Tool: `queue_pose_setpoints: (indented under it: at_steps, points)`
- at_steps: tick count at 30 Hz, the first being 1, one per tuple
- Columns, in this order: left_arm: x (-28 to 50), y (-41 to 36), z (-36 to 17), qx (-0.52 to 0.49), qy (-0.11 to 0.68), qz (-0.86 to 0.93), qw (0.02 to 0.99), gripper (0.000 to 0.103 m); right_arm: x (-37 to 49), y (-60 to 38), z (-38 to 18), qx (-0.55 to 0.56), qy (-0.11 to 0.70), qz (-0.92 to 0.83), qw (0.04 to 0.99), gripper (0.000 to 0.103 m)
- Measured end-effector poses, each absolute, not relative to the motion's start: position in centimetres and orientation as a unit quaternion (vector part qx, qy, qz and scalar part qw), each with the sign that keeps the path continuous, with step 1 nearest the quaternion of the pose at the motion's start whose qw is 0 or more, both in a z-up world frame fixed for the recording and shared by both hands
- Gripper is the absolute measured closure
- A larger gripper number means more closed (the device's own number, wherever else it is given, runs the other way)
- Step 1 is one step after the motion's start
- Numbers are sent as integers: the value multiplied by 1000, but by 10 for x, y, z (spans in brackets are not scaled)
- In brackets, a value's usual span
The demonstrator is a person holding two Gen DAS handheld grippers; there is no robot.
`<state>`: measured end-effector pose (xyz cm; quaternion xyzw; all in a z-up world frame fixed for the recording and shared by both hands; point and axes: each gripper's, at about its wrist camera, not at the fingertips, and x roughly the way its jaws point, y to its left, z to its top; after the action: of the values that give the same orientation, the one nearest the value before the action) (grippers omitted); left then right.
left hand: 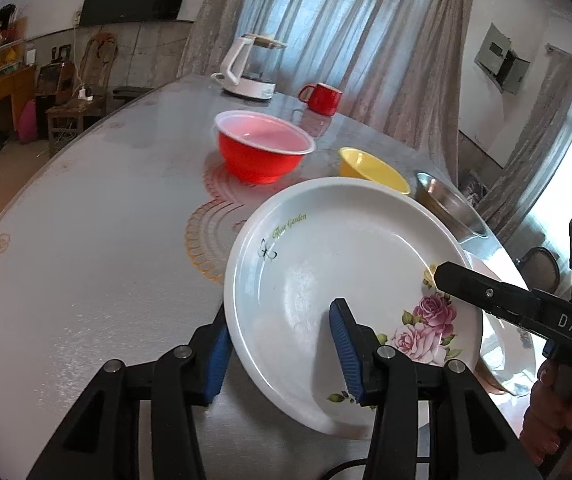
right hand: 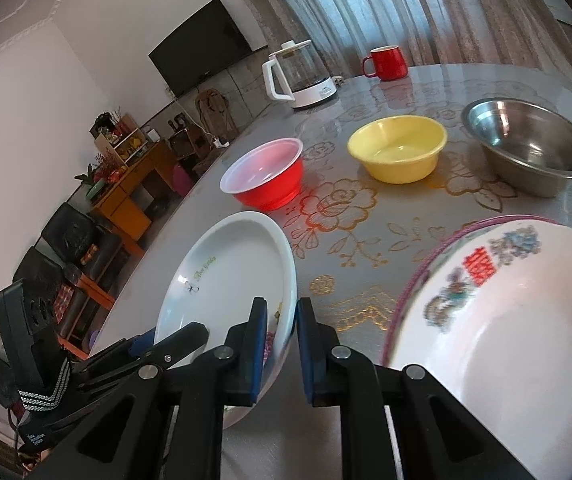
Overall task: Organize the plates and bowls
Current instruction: 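Carry the rose-print plate with the right tool over the plate stack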
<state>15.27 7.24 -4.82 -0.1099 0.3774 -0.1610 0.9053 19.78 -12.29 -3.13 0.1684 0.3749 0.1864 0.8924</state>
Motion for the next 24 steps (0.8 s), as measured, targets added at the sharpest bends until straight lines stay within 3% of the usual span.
queue_pose_setpoints:
  at_steps: [24]
  points:
    - [141, -31, -6, -49, 342, -248, 905, 56, 139, -219, -6, 234, 338, 115, 904, 89]
